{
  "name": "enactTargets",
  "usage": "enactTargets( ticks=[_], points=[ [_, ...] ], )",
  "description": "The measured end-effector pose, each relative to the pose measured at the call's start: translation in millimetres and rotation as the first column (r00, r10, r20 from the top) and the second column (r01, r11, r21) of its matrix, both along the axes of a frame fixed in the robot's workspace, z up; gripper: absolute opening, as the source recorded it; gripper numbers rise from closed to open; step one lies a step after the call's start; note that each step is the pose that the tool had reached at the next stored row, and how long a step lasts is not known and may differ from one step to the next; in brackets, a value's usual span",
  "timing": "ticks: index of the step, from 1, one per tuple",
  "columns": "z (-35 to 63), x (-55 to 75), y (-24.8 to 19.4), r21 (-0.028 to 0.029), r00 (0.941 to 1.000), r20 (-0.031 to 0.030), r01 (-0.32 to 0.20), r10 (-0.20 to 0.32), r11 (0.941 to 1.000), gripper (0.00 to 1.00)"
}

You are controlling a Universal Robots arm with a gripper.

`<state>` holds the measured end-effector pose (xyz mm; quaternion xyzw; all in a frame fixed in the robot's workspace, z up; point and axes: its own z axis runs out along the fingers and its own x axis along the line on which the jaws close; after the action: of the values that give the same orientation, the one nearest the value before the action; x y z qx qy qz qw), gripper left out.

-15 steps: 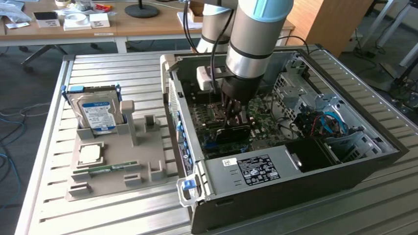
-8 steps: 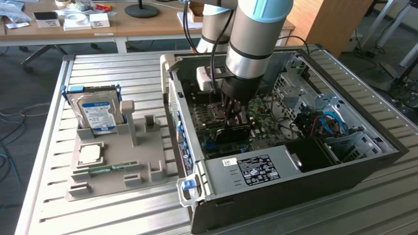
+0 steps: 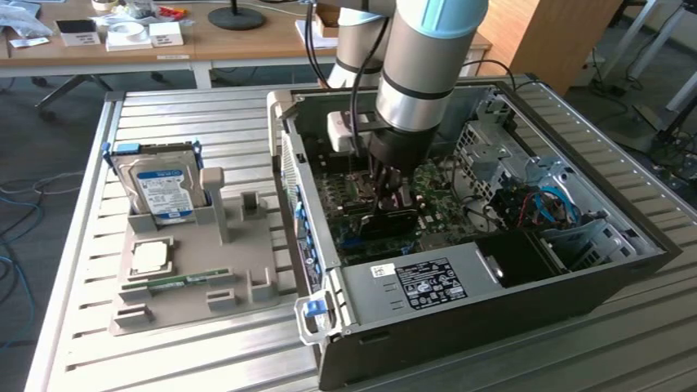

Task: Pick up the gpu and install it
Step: 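Press down on the gpu until it lock into place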

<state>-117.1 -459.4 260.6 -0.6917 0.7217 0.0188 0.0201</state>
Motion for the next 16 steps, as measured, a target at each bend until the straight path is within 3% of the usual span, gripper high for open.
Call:
enactTargets(
  ticks=[12, 15, 16],
  points=[
    [-0.8, -0.5, 0.0, 0.0002, 1.0, 0.0, 0.0, 0.0, 1.0, 0.11],
    [2.5, -0.5, 0.2, 0.0023, 1.0, 0.0011, 0.0, 0.0, 1.0, 0.11],
    [5.5, -0.5, 0.1, 0.0005, 1.0, 0.0002, 0.0, 0.0, 1.0, 0.11]
  ],
)
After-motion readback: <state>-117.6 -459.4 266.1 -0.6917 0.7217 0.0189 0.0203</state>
